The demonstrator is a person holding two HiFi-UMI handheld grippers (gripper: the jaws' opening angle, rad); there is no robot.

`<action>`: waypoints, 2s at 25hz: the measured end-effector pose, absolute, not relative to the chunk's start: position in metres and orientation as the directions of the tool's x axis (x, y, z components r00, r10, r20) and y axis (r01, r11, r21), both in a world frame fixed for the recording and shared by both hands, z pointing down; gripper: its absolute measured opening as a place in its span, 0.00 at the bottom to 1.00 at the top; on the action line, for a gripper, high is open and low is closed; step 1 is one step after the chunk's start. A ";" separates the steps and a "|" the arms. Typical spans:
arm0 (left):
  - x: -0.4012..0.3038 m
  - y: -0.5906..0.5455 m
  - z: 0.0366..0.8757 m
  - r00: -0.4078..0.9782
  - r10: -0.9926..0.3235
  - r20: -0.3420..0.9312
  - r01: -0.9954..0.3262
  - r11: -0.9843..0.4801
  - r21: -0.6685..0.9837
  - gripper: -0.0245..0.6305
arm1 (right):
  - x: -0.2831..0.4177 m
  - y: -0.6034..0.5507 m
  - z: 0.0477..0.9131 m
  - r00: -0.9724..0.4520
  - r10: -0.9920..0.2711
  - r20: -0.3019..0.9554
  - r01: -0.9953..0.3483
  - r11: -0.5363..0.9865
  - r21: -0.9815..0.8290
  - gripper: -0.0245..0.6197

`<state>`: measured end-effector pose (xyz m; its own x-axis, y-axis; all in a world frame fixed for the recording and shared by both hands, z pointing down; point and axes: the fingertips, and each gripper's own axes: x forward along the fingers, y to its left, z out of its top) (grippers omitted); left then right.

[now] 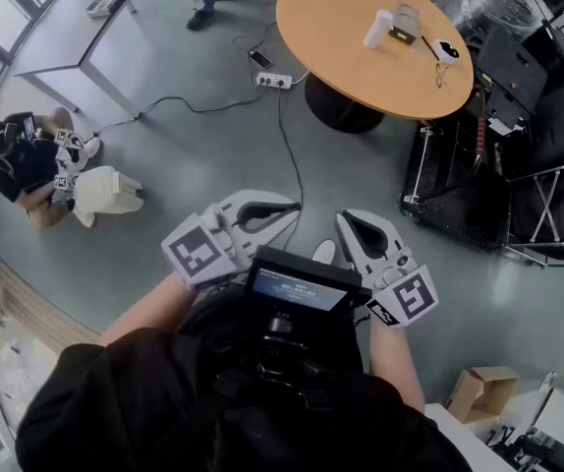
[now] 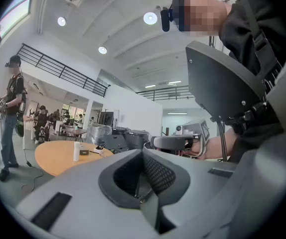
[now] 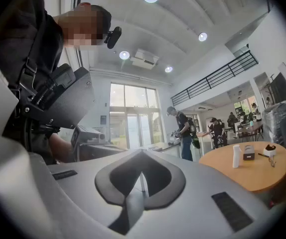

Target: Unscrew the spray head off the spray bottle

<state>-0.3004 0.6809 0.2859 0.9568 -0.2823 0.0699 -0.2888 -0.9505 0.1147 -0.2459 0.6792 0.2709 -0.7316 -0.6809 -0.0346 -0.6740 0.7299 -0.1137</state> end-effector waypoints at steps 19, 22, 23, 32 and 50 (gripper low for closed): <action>-0.117 0.586 0.268 0.941 -0.336 0.053 -0.339 -0.935 0.102 0.05 | -0.087 0.584 0.262 -0.817 -0.576 -0.013 -0.572 0.814 -0.102 0.05; -0.088 0.572 0.267 0.934 -0.352 0.064 -0.356 -0.930 0.090 0.05 | -0.056 0.569 0.264 -0.825 -0.565 -0.015 -0.560 0.821 -0.109 0.05; -0.080 0.568 0.268 0.931 -0.359 0.069 -0.364 -0.927 0.089 0.05 | -0.047 0.565 0.265 -0.828 -0.560 -0.016 -0.555 0.824 -0.113 0.05; -0.022 0.540 0.270 0.909 -0.408 0.087 -0.414 -0.906 0.087 0.05 | 0.013 0.537 0.274 -0.853 -0.522 -0.015 -0.515 0.846 -0.138 0.05; -0.059 0.424 0.284 0.936 -0.342 0.082 -0.349 -0.931 0.108 0.05 | -0.017 0.431 0.288 -0.799 -0.600 0.042 -0.599 0.790 -0.131 0.05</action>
